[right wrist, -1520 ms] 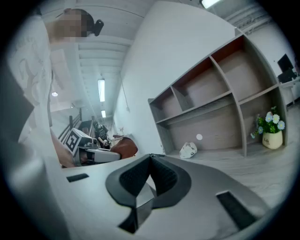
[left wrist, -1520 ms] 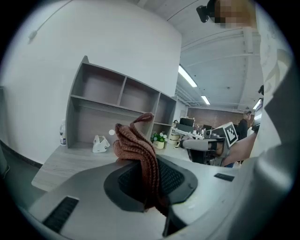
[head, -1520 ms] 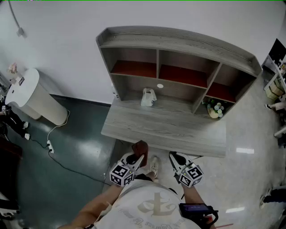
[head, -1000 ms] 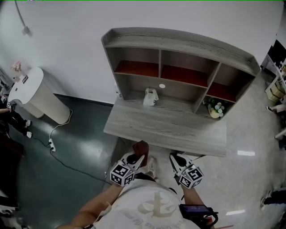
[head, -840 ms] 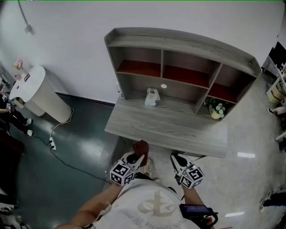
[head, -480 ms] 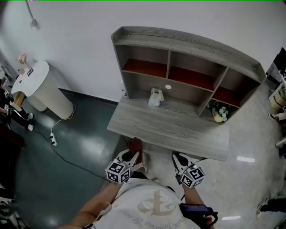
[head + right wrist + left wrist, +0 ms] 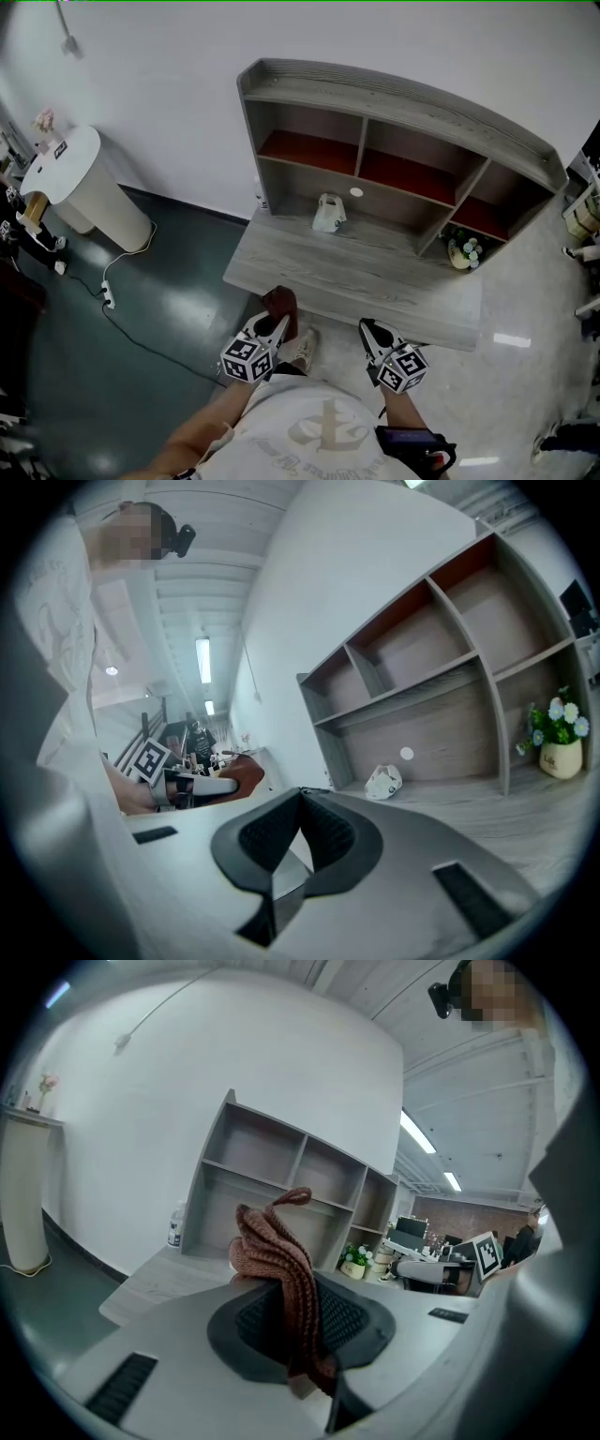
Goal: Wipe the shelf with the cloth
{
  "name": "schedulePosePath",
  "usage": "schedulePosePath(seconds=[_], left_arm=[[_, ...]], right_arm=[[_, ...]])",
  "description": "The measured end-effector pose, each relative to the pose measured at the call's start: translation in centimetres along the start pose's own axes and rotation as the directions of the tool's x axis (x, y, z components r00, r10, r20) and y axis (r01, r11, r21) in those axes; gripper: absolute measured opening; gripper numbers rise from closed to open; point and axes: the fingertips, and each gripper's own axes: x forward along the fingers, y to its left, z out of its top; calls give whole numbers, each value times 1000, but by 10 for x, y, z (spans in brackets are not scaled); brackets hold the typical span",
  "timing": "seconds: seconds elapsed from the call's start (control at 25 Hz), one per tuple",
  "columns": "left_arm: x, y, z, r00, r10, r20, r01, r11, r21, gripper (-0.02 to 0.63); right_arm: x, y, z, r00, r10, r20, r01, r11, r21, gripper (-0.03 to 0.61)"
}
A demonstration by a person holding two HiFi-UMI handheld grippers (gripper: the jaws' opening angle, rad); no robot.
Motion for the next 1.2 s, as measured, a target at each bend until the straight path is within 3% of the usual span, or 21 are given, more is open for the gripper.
schedulePosePath(seconds=[0.84, 1.2], left_arm=[[115, 47, 61, 994, -90, -59, 94, 993, 66, 69], [156, 92, 114, 998, -60, -33, 63, 995, 77, 69]], right_arm=[[106, -92, 54, 1000, -2, -1, 2, 1000, -9, 5], [147, -121, 76, 1000, -21, 0, 21, 1000, -7, 5]])
